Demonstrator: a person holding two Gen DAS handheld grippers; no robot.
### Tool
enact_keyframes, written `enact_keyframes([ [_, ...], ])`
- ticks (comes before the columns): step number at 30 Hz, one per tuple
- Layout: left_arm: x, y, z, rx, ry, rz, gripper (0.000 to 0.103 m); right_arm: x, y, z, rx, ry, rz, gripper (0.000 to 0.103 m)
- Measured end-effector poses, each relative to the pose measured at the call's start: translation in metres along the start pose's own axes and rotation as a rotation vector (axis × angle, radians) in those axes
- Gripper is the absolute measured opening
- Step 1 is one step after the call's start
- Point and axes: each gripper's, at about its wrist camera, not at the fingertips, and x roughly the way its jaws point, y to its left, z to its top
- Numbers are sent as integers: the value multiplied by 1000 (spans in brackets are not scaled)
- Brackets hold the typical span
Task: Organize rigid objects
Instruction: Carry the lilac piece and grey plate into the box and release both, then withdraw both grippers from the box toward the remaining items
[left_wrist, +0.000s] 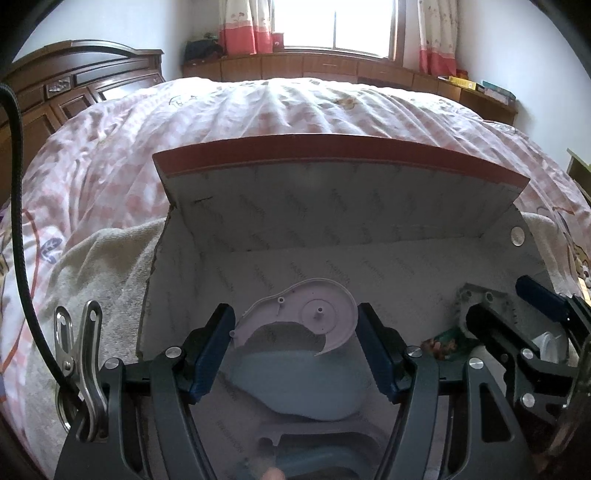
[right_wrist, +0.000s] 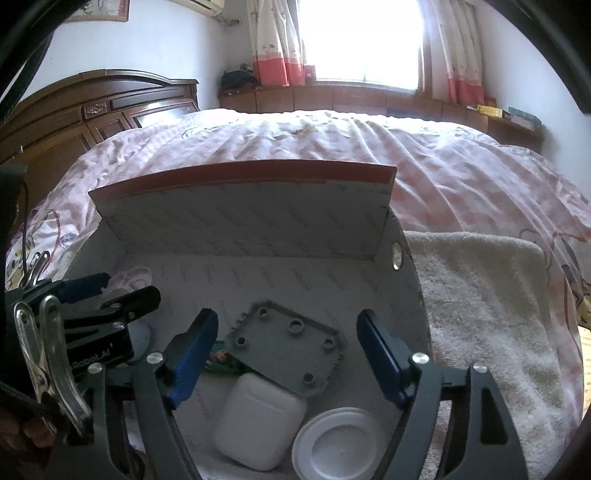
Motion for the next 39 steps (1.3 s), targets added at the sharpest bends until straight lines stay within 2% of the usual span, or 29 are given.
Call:
enact_keyframes([
  [3,0,1,0,-3,-2,-2,69,-1,-2,-1,12,-8,9,88],
  [7,-1,1,-1,-9,4,-26,76,-3,-4,-1,26,-11,32,89],
  [14,-14,3,-4,-19,8,-36,76,-15,-7,-2,52,-20,39,90],
  [25,-52,9,-13,-35,-23,-31,76,-58,-16,-3,103,-68,62,91],
  [39,-103,8,-52,-22,-34,-24,76,-107,-12,-43,117,-20,99,91],
])
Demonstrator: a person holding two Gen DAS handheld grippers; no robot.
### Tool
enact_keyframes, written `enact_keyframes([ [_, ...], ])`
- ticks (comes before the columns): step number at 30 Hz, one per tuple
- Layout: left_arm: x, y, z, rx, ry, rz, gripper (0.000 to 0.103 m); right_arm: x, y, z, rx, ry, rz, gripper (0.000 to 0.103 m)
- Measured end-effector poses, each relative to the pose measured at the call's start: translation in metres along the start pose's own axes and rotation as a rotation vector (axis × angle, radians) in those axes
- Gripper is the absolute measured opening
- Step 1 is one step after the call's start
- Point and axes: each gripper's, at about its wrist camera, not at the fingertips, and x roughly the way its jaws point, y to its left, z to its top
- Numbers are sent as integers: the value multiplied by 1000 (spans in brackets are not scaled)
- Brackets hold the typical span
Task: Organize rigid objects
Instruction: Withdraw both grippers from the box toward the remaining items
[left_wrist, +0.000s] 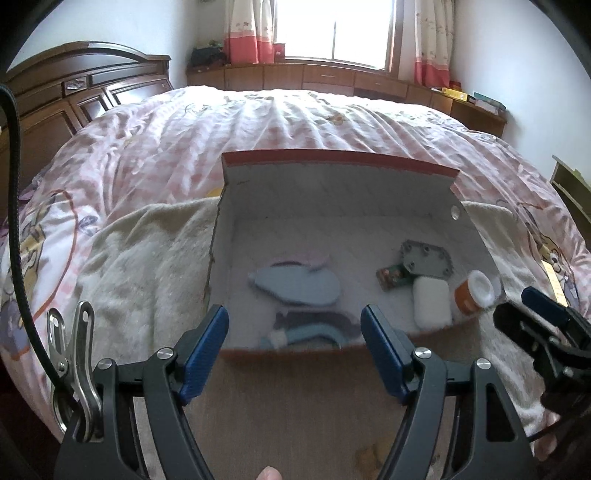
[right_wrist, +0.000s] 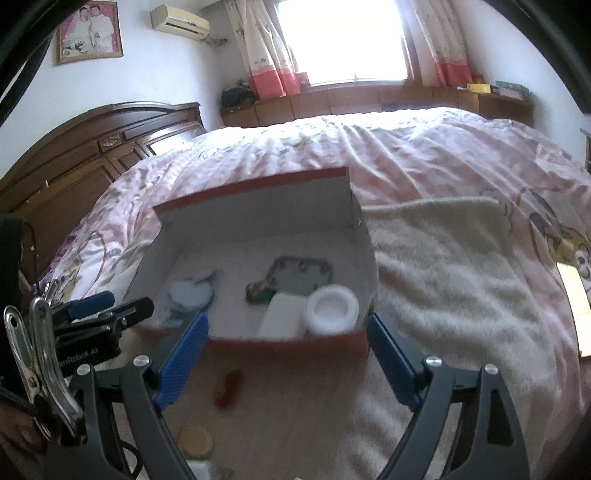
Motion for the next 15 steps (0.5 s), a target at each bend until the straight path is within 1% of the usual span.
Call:
enact_keyframes([
  [6,-11,1,-23,-10,18,-10,76,-12,9,-25,-14,33,6,91],
  [10,-13,-2,-38,-6,45,-23,76,-18,12,-38,-16,50,7,91],
  [15,-19,-2,-52,-4,55,-27,76,-25,14,-51,-10,68,16,91],
])
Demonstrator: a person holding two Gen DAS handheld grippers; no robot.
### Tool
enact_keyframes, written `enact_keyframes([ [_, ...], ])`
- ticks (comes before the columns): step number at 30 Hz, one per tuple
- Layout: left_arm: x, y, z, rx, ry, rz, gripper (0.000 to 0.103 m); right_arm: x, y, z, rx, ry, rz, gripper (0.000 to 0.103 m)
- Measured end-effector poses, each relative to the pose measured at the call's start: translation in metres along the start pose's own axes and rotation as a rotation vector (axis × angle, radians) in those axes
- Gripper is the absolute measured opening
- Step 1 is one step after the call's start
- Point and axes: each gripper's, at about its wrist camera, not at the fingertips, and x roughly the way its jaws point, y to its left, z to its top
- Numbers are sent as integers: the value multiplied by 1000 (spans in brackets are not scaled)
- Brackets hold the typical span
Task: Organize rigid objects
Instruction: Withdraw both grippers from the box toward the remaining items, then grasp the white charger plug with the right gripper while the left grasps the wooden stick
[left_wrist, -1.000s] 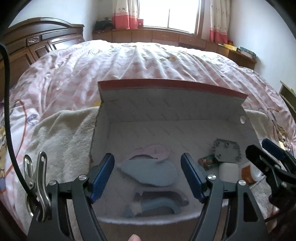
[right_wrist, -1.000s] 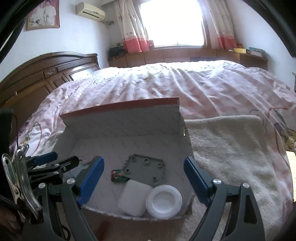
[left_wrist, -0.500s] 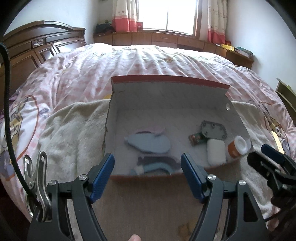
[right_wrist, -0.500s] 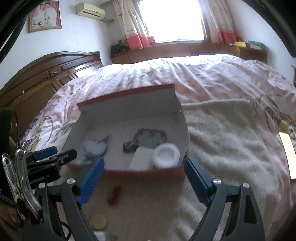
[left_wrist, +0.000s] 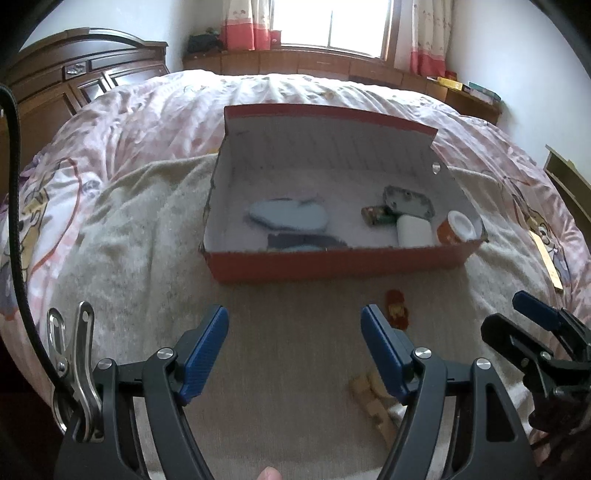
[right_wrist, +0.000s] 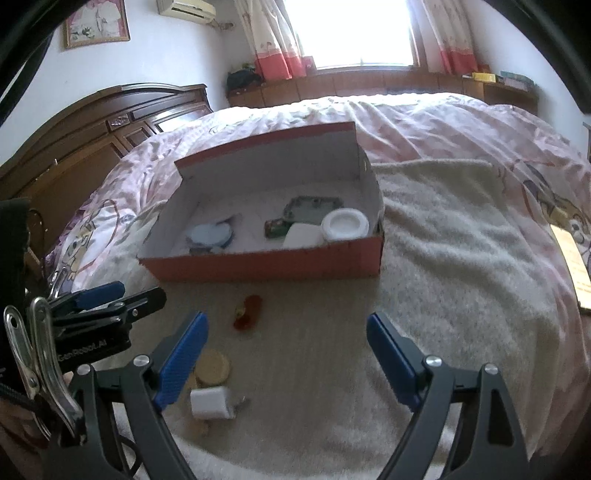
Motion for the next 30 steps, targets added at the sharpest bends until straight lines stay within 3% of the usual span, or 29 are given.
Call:
enact_keyframes([
  [14,-4,17,-47,-31,56,28,76,1,24,-40,-46,90,55,90],
  [24,-3,31,-65,-77,86,30,76,27,38,-57,-64,178,74,71],
  [30,0,31,-67,-78,96,9,76,38,37,-60,-48,199,67,69],
])
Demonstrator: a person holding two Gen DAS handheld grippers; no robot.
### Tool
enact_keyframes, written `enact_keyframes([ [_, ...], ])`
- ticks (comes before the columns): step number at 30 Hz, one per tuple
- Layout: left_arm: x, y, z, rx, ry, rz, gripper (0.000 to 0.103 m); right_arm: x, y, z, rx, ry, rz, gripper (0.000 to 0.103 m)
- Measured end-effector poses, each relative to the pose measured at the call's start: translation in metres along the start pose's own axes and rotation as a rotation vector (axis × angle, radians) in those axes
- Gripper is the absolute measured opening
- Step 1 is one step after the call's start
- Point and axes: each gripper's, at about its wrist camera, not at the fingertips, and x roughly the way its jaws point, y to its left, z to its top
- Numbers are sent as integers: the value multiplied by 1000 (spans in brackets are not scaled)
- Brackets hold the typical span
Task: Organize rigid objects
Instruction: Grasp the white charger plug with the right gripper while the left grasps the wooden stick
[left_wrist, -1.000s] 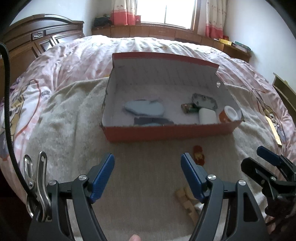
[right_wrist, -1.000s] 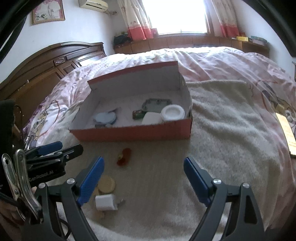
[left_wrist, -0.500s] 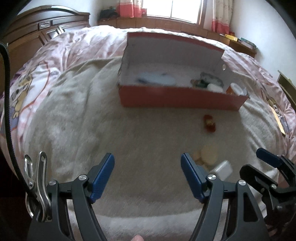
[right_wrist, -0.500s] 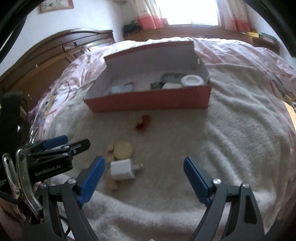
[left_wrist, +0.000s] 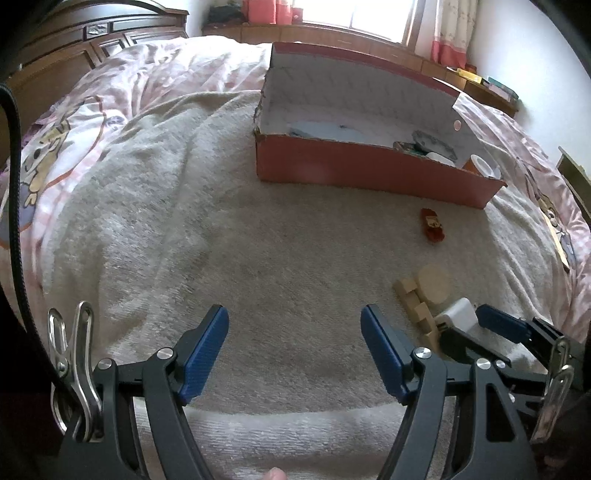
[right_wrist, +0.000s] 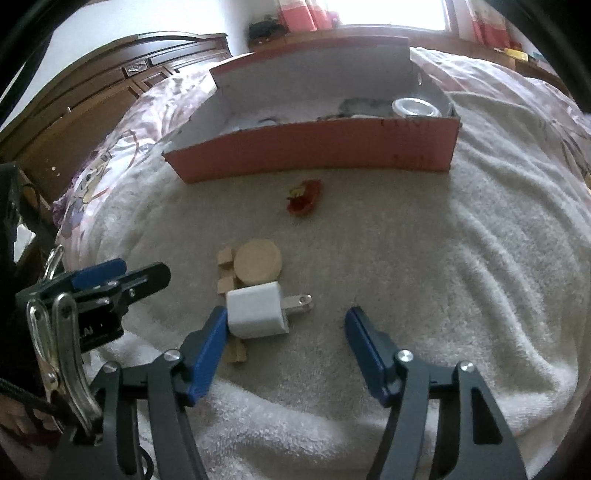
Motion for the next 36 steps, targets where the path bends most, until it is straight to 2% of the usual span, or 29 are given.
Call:
enact_keyframes([
  [4,2,1,-1,-6,6,-8,76,1,-2,0,14,-2,8,69],
  [7,2,1,-2,-5,9,-11,76,1,-2,0,24,-11,-7,63],
  [9,2,1,-2,-4,10,-14,76,-1,-1,1,23,-19,-2,50],
  [11,2,0,-2,-1,10,-15,76,-3,0,2,17,-27,15,45],
  [12,2,0,-1,0,10,-16,76,-3,2,2,5,-29,10,36],
  [14,1,-1,-2,5,9,-19,76,-4,5,2,-11,-30,27,30],
  [20,-3,-8,-2,20,17,-64,76,-16,2,6,-36,-80,-50,30],
  [26,-4,-30,-6,70,54,-160,76,-25,-25,10,18,-102,-97,30],
  [33,1,-70,-13,211,84,-150,76,-20,-37,7,37,-88,-93,30],
  [36,3,-85,-20,289,96,-99,76,-20,-38,6,32,-89,-90,30],
])
